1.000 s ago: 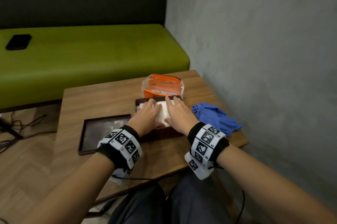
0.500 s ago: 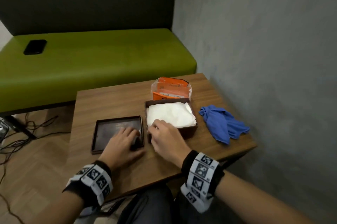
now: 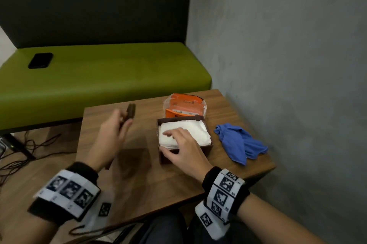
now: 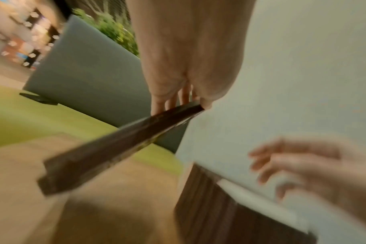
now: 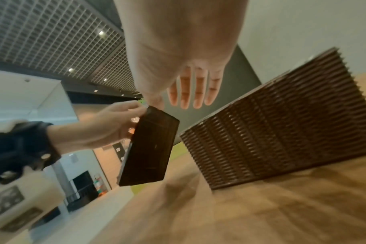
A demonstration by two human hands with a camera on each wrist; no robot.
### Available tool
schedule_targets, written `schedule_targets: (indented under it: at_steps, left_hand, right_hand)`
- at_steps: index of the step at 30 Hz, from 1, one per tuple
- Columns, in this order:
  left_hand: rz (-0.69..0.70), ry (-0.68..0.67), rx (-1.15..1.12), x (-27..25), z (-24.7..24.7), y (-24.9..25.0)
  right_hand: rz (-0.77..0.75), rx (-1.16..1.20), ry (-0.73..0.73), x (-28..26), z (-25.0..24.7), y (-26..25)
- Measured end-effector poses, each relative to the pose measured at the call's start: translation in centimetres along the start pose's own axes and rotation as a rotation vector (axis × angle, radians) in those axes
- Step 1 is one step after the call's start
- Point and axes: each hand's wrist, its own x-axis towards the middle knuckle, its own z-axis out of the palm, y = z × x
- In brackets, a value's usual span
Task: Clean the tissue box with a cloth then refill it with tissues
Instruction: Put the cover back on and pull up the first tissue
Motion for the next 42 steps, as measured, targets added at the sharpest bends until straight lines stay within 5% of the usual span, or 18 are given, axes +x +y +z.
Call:
schedule_targets:
  at_steps: [3, 7, 13, 19, 26, 31, 39, 42]
  left_hand:
    - [0.071, 0.167, -0.230, 1.8, -1.5, 4.1]
    - [0.111, 0.155, -0.564, 3.1, 0.3, 8.3]
    - [-0.146, 0.147, -0.798, 3.2, 6.3, 8.8]
    - [-0.072, -0.084, -0.319, 2.5, 8.9, 5.8]
    - [-0.149, -0.515, -0.058, 1.8, 9.3, 2.6]
    - [0.050, -0.522, 0.271, 2.2, 8.8, 0.6]
    - [0.058, -0.560, 0.087, 2.8, 7.8, -0.3]
    - [0.080, -0.545, 0.068, 3.0, 7.8, -0.4]
  right_hand:
    - [0.044, 0.101, -0.039, 1.4, -1.0, 0.0]
    - [0.163, 0.253, -0.042, 3.8, -3.5, 0.6]
    - [0.211, 0.056, -0.096, 4.3, -7.1, 4.6]
    - [0.178, -0.410, -0.483, 4.6, -9.3, 8.3]
    - [0.119, -0.464, -0.692, 5.9, -7.6, 7.8]
    - [0.062, -0.461, -0.741, 6.4, -7.0, 8.0]
    - [-0.028, -0.477, -0.754, 7.2, -6.3, 7.9]
    - [0.053, -0.379, -0.676, 6.6, -6.6, 8.9]
